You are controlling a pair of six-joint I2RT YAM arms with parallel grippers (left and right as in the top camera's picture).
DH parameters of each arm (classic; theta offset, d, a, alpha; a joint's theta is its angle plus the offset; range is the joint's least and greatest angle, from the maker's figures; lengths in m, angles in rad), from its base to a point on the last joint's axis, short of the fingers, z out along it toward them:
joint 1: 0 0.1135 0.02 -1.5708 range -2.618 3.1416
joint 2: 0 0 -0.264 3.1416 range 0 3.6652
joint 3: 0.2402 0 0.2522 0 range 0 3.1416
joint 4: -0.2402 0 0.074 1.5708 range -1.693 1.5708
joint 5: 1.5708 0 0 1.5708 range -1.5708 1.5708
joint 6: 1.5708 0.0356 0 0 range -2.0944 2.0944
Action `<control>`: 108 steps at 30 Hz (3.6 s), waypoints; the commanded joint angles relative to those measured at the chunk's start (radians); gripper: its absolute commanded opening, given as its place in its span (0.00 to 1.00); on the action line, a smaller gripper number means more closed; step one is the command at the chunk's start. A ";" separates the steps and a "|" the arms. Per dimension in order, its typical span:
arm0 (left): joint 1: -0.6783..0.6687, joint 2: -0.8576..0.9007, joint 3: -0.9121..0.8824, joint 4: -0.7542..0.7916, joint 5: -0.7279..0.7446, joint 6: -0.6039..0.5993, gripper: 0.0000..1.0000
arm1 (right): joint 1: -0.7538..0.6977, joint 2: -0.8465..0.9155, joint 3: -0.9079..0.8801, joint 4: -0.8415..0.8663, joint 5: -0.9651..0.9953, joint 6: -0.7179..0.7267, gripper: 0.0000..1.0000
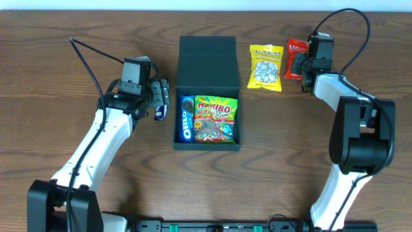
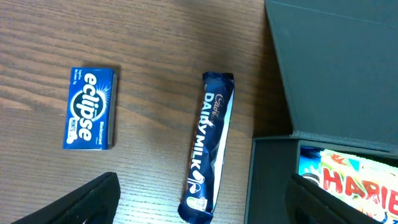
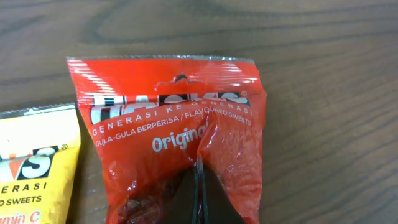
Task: Pack container
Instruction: 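Move right gripper to the red Hacks bag and grasp it, then lift the red Hacks bag into the box and release, then move right gripper to the yellow Hacks bag and grasp it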
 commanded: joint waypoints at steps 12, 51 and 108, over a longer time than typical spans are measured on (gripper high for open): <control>0.004 -0.111 0.023 -0.003 -0.008 0.047 0.86 | 0.008 -0.302 -0.017 -0.226 -0.074 -0.065 0.02; 0.004 -0.633 0.023 -0.156 -0.112 0.081 0.91 | 0.476 -0.539 -0.017 -0.584 -0.570 -0.622 0.01; 0.004 -0.633 0.023 -0.183 -0.112 0.081 0.92 | 0.200 0.006 -0.017 -0.003 -0.057 0.003 0.76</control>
